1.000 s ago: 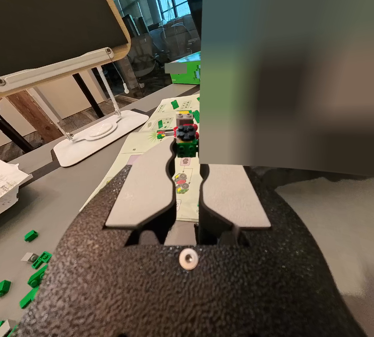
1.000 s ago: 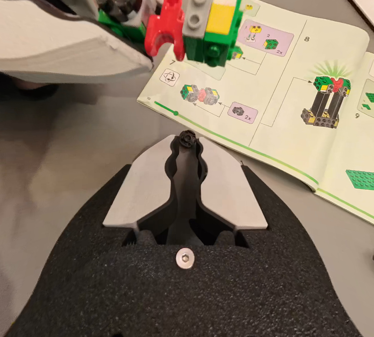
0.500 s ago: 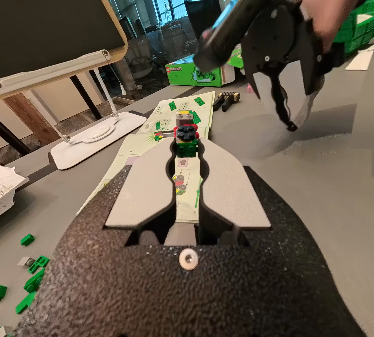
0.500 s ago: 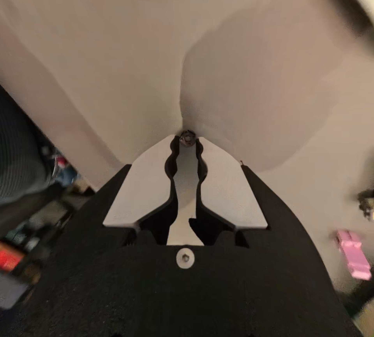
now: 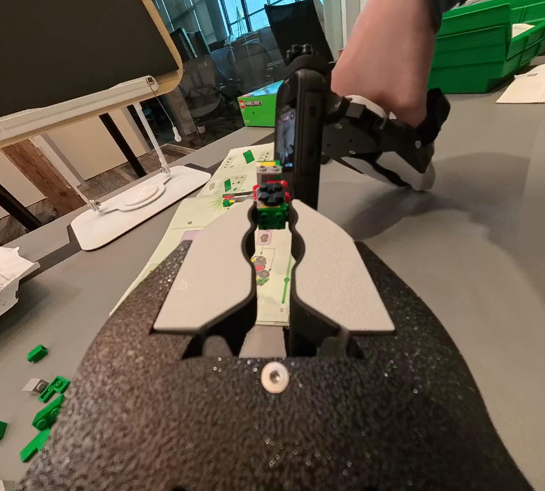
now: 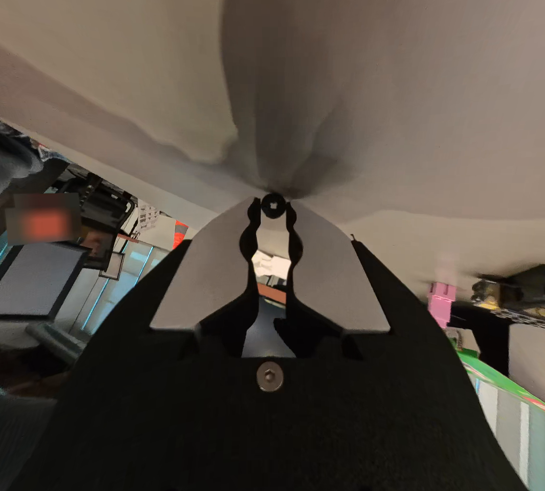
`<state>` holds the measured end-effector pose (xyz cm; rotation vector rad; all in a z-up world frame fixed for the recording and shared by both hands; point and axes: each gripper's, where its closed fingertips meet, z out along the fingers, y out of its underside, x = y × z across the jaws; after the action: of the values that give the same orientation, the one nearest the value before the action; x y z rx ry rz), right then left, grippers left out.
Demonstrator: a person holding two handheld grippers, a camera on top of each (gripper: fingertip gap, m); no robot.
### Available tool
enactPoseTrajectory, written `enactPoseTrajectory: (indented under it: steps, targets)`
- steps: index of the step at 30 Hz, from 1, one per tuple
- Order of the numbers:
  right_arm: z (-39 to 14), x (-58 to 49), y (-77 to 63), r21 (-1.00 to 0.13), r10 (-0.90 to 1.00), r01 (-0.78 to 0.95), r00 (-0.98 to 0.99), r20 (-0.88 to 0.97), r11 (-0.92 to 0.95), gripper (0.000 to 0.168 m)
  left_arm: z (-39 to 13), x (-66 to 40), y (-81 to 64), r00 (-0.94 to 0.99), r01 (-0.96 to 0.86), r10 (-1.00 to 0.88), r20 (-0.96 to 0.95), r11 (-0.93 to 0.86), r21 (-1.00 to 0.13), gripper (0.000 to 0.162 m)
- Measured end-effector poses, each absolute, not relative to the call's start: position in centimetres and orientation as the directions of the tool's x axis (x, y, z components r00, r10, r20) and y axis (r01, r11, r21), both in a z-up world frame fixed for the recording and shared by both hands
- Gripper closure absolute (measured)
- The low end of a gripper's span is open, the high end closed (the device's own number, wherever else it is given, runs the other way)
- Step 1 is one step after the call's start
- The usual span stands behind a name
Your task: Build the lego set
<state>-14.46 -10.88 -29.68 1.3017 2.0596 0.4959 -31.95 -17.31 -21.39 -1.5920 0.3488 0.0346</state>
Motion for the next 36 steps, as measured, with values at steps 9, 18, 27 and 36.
enactPoseTrajectory:
  steps: [9,18,27,36]
  targets:
    - [-29.7,-16.4,-11.1,0.344,0.926,0.867,-0.288,-0.244,0.360,0.144,-21.3,-32.2,-17.4,0.955,-0.225,-0.199,-0.218,-0.009,-0.974,0.143]
    - [-27.9,-17.4,-10.0,-0.211,0.951,0.940,-0.292,-0.098,0.267,0.148,-21.4,-31.8,-17.3,0.948,-0.247,-0.210,-0.239,-0.009,-0.969,0.143]
    - [-27.8,-15.4,-10.2,-0.531,0.988,0.847,-0.104,-0.113,0.028,0.148,-21.5,-31.4,-17.3,0.941,-0.259,-0.226,-0.251,-0.009,-0.966,0.143]
    - [-28.8,-16.1,-9.8,-0.548,1.000,0.836,0.008,0.026,0.008,0.149,-21.6,-31.1,-17.4,0.939,-0.259,-0.237,-0.250,-0.009,-0.966,0.143]
